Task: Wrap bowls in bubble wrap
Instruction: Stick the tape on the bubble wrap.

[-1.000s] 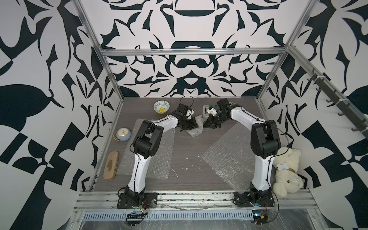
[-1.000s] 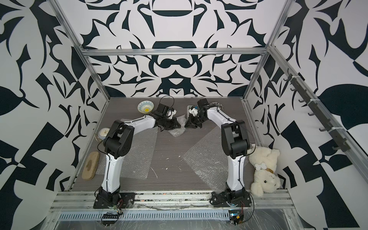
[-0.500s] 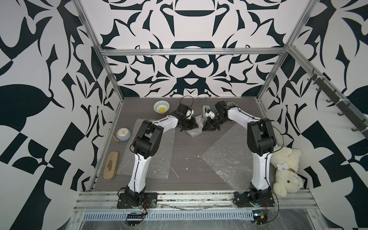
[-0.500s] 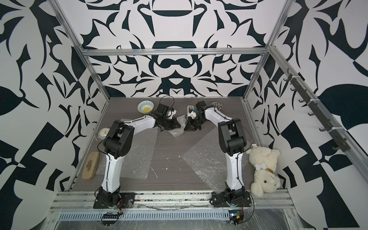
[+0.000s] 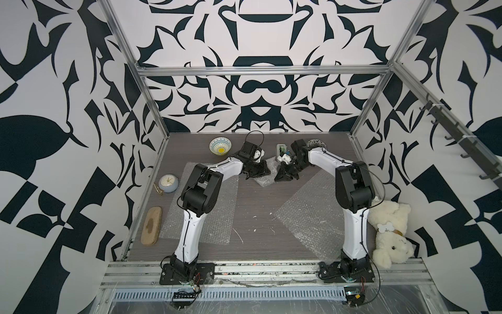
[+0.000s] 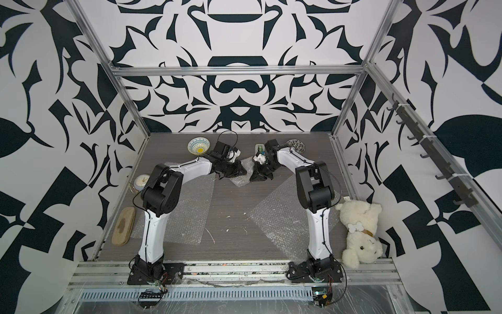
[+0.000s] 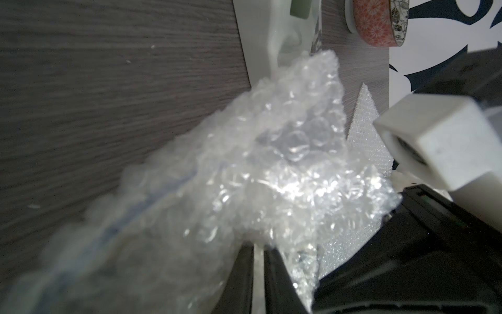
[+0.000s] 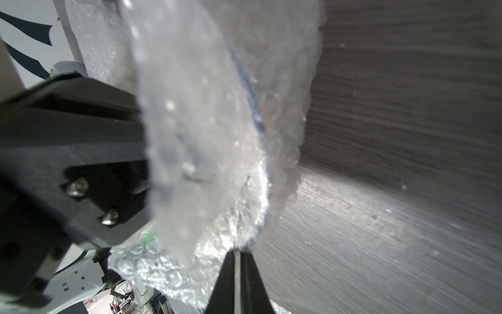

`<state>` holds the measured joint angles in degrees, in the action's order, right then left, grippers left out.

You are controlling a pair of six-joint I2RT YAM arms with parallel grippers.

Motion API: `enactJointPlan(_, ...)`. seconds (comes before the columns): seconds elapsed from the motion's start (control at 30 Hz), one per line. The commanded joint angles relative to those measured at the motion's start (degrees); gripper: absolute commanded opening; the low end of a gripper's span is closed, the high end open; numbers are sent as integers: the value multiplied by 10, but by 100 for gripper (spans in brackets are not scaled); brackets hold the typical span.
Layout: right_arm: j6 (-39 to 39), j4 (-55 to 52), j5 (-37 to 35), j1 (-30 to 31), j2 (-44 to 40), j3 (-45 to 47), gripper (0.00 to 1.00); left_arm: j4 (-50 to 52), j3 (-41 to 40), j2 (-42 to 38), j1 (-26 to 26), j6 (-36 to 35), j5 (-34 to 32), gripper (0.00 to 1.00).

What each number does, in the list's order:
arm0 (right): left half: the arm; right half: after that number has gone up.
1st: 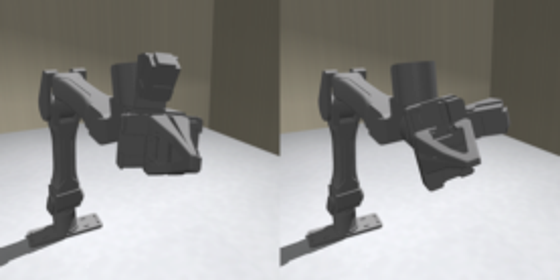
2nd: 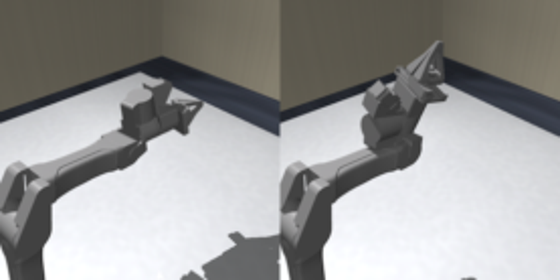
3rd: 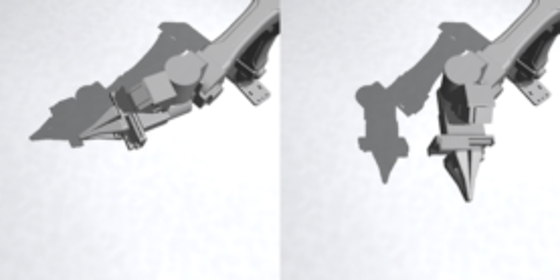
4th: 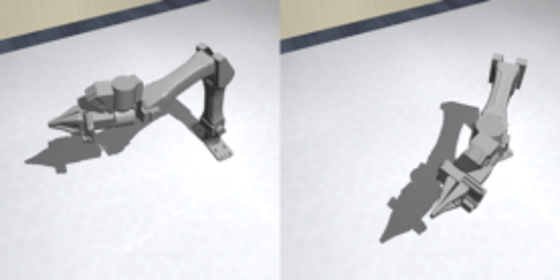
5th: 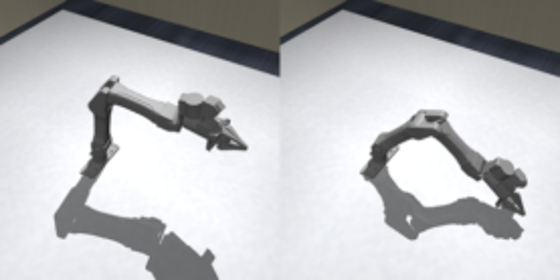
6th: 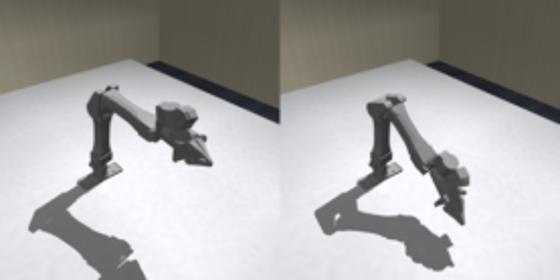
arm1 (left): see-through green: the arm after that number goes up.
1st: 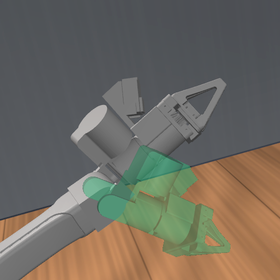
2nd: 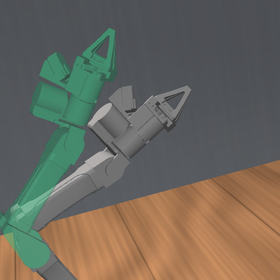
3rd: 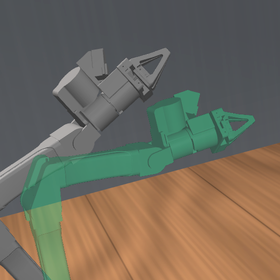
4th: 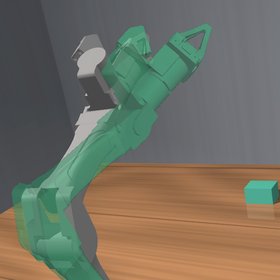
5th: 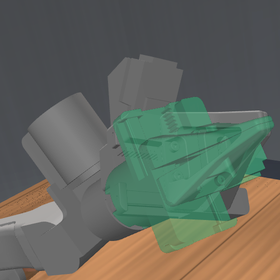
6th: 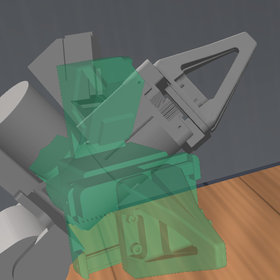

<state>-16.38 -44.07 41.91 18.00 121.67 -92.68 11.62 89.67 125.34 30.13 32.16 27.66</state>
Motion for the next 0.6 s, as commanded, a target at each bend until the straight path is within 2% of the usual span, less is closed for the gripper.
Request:
enactJointPlan(0.0,12,-13,-16,5,-9,8,10,38,-9,28,-1,-1,-24,14)
enactJointPlan(0.17,7,11,-21,5,-13,20,10,33,-12,29,0,2,-24,14)
enactJointPlan(0.4,-10,114,-7,5,5,30,7,32,-13,26,-1,2,-23,14)
enactJointPlan(0.57,-22,151,-7,5,0,29,7,38,-14,25,-1,-3,-25,14)
